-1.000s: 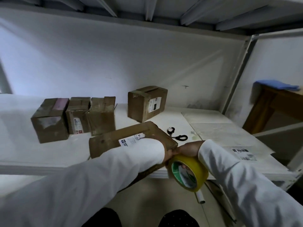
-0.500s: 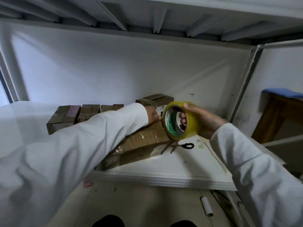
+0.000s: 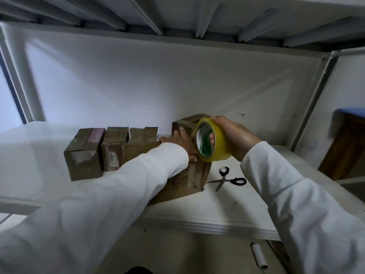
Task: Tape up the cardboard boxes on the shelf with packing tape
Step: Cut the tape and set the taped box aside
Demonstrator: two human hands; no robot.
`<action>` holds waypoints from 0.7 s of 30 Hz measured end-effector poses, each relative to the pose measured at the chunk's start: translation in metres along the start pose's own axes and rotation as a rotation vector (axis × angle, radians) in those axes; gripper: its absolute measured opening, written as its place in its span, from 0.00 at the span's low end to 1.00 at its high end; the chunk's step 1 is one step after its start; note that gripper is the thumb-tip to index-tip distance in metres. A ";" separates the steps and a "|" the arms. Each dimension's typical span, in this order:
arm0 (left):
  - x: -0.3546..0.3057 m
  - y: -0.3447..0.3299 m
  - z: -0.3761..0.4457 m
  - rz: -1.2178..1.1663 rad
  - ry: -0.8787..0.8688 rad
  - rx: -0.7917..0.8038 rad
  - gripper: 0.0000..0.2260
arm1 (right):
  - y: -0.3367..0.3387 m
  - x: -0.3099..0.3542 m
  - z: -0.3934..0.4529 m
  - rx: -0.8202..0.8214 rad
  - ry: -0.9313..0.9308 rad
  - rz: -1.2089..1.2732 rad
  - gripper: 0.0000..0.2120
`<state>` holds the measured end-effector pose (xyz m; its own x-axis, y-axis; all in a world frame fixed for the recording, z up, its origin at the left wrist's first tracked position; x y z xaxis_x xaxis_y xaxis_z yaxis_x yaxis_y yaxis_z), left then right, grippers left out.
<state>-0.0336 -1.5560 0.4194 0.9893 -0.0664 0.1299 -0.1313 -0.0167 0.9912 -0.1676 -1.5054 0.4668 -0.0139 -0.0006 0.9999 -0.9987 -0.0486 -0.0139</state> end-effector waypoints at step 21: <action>-0.020 0.012 0.001 0.140 -0.164 -0.082 0.38 | -0.013 -0.088 -0.019 0.117 -0.195 -0.233 0.12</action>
<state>-0.0555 -1.5557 0.4285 0.9373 -0.2240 0.2671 -0.2542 0.0850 0.9634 -0.1541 -1.4862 0.3789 0.2353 -0.1662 0.9576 -0.9614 -0.1848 0.2041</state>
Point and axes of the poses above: each hand's wrist, its own z-axis towards the middle knuckle, its own y-axis out of the back of the hand, x = y × z, the point moved 7 cm from there along z, towards the middle knuckle, and after that the axes turned 12 degrees about z, right-handed, at the moved point
